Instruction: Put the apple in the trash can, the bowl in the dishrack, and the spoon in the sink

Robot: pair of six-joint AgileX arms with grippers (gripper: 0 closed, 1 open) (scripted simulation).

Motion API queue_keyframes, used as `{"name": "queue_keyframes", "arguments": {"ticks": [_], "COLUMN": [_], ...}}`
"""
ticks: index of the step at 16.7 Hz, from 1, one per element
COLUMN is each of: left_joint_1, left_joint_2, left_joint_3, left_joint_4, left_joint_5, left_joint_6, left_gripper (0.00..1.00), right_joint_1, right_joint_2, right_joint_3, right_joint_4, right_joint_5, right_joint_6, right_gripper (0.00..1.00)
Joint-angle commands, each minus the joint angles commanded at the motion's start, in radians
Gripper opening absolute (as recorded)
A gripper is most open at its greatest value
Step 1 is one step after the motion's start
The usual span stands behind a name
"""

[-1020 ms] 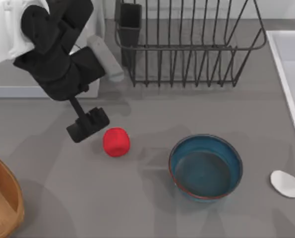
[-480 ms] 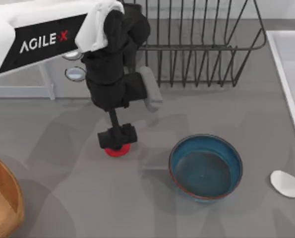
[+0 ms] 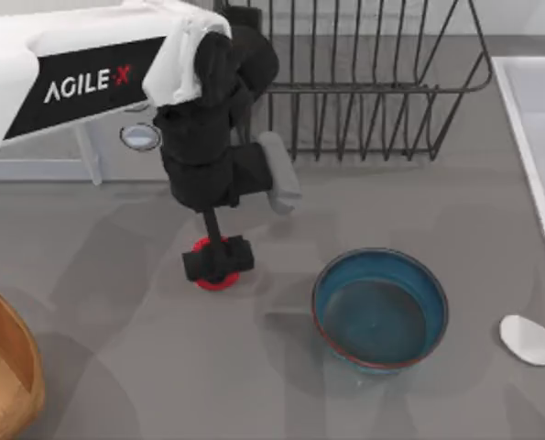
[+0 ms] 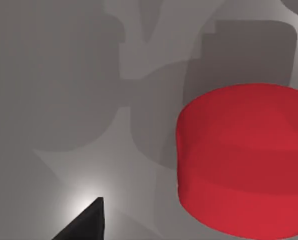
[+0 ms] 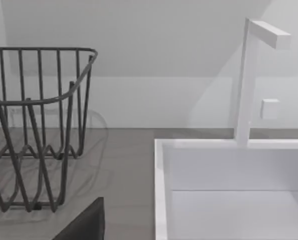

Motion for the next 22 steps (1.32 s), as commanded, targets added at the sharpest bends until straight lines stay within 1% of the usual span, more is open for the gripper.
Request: {"name": "queue_keyframes", "arguments": {"ticks": [5, 10, 22], "left_joint_1": [0.001, 0.001, 0.001], "left_joint_2": [0.063, 0.073, 0.073], "left_joint_3": [-0.106, -0.121, -0.121], "left_joint_4": [0.177, 0.197, 0.197], "left_joint_5": [0.000, 0.001, 0.001], "left_joint_6": [0.001, 0.002, 0.002], "left_gripper": [1.00, 1.00, 0.10], "right_joint_1": [0.000, 0.000, 0.000], "right_joint_2": [0.000, 0.000, 0.000], "right_joint_3": [0.000, 0.000, 0.000], "right_joint_4": [0.000, 0.000, 0.000], "right_joint_5": [0.000, 0.000, 0.000], "right_joint_6": [0.000, 0.000, 0.000], "right_gripper": [1.00, 1.00, 1.00]}}
